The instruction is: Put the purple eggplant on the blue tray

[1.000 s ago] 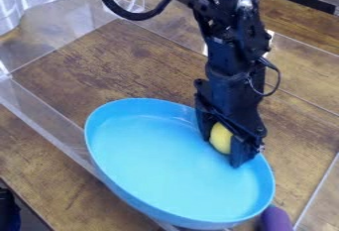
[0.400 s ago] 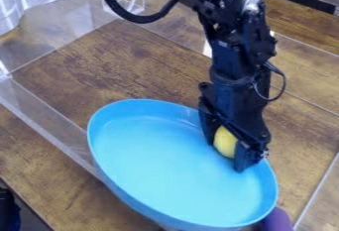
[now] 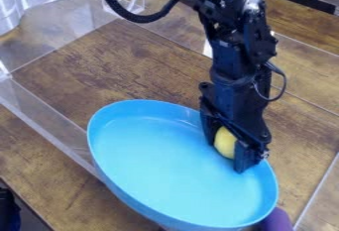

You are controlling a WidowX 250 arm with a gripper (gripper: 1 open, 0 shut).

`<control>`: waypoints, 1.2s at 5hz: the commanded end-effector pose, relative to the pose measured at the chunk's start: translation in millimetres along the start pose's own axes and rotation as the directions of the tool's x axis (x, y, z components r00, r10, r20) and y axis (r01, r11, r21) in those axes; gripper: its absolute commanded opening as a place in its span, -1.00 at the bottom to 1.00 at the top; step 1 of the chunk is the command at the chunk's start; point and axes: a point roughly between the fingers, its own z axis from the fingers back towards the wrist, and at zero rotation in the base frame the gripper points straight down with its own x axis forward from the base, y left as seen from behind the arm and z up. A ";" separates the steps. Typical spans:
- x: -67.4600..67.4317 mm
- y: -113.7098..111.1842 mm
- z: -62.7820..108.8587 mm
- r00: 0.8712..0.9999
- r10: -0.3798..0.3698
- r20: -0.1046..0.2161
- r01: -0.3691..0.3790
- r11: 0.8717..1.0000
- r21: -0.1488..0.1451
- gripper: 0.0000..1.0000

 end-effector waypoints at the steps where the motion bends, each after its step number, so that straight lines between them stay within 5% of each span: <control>1: -14.4 -15.8 -12.0 0.994 -0.066 -0.087 0.065 0.998 -0.013 -1.00; 6: -2.3 -4.1 -0.6 0.994 -0.080 -0.073 0.082 0.996 0.031 -1.00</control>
